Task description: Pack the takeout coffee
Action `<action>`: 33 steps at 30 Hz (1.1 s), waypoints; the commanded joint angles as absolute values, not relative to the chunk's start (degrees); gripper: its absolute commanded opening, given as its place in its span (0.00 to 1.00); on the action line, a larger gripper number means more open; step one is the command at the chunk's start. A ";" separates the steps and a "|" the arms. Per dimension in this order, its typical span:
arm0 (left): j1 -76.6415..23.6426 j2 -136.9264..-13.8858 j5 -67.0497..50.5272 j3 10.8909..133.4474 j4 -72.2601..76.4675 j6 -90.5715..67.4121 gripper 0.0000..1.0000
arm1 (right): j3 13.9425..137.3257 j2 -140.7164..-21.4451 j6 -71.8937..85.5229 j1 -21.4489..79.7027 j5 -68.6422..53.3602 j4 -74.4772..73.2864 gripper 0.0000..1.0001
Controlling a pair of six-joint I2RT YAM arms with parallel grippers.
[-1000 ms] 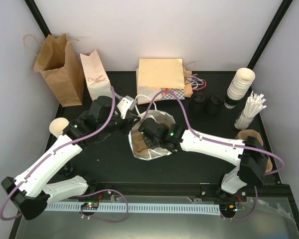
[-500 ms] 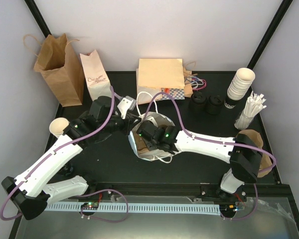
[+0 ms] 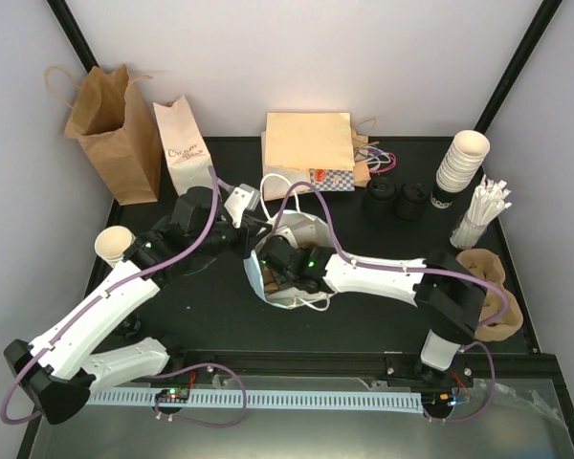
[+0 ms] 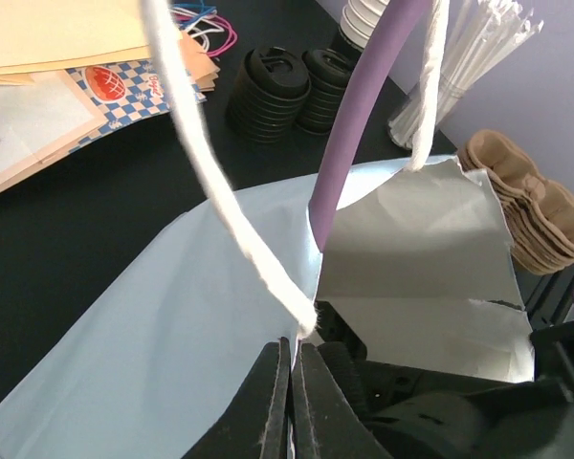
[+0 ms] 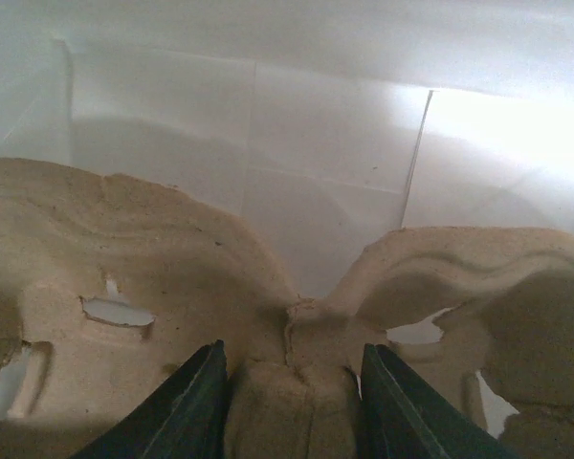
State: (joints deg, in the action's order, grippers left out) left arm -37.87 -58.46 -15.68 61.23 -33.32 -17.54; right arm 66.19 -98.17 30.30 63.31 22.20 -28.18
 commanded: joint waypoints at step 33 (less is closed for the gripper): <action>-32.30 -54.04 -33.29 60.60 -24.18 -27.17 0.03 | 65.88 -110.49 25.34 60.67 22.51 -21.93 0.49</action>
